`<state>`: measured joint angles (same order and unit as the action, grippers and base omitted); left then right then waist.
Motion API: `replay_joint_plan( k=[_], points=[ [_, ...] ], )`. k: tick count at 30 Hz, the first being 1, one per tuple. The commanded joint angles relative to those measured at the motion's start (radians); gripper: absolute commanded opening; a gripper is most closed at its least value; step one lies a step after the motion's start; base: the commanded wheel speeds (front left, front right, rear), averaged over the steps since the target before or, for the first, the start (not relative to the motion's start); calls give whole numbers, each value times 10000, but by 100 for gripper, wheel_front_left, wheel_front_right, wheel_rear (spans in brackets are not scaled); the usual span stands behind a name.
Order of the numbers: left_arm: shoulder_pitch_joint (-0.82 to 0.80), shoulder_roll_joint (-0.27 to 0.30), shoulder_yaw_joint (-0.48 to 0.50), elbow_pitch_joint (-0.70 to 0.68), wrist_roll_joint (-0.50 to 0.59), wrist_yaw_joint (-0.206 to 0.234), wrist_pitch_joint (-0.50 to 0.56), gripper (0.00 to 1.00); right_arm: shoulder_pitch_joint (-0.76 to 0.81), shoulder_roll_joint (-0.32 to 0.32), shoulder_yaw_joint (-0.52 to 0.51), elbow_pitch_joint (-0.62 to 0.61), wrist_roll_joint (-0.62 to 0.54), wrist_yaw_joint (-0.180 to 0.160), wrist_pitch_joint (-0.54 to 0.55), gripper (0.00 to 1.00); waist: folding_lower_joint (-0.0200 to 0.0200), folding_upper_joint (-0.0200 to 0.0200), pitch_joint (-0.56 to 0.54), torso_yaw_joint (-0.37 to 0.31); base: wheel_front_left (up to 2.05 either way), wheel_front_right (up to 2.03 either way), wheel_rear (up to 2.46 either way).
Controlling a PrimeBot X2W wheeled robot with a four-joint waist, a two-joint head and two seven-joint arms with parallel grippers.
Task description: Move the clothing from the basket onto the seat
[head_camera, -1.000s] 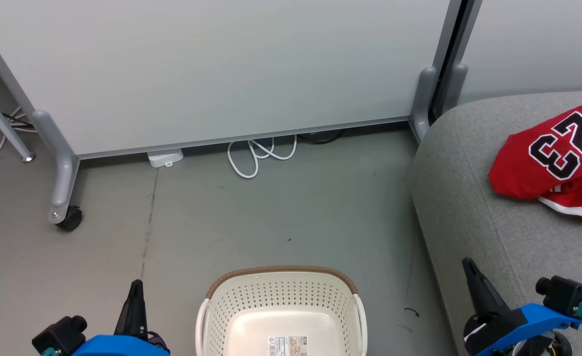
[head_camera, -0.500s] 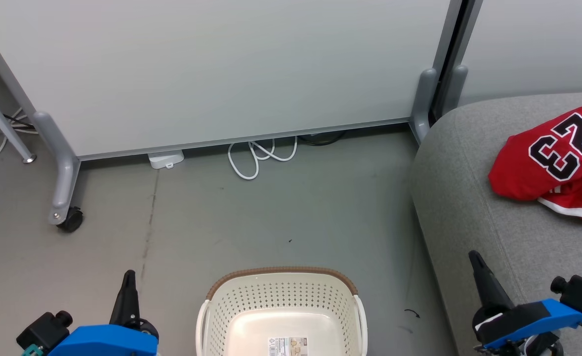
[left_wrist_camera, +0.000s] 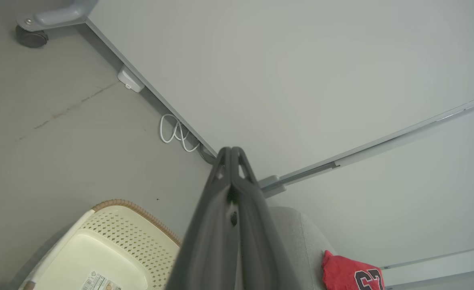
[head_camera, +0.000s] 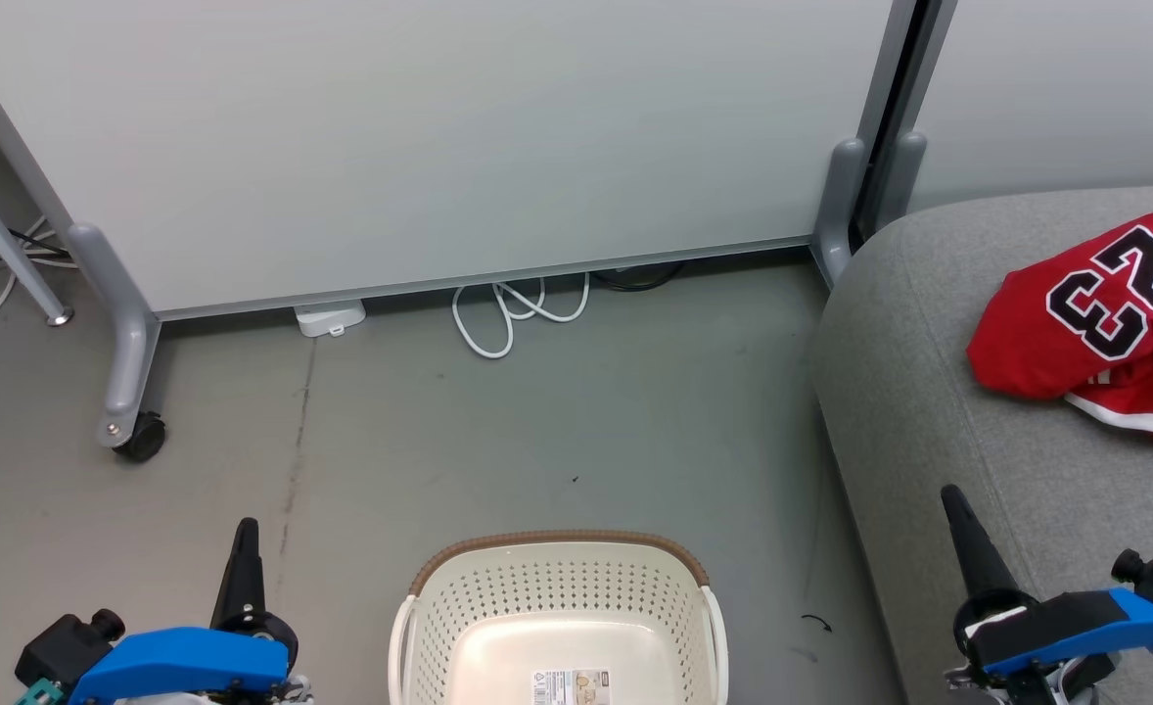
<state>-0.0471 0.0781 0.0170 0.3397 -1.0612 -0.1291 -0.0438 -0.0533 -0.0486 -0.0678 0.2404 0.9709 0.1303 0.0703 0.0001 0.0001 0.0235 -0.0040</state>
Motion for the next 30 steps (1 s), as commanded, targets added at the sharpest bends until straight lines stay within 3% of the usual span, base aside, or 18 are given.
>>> replay_joint_plan(
  k=[1,30],
  points=[
    [-259,6,89,-168,-275,-12,86,0,-263,-21,-42,-77,327,4,58,0,-1,-1,-4,1,0,0,0],
    [-467,-134,549,-572,-2847,-19,837,0,-441,-24,-257,-19,3319,6,244,0,-1,-1,-88,17,0,0,0]
  ],
)
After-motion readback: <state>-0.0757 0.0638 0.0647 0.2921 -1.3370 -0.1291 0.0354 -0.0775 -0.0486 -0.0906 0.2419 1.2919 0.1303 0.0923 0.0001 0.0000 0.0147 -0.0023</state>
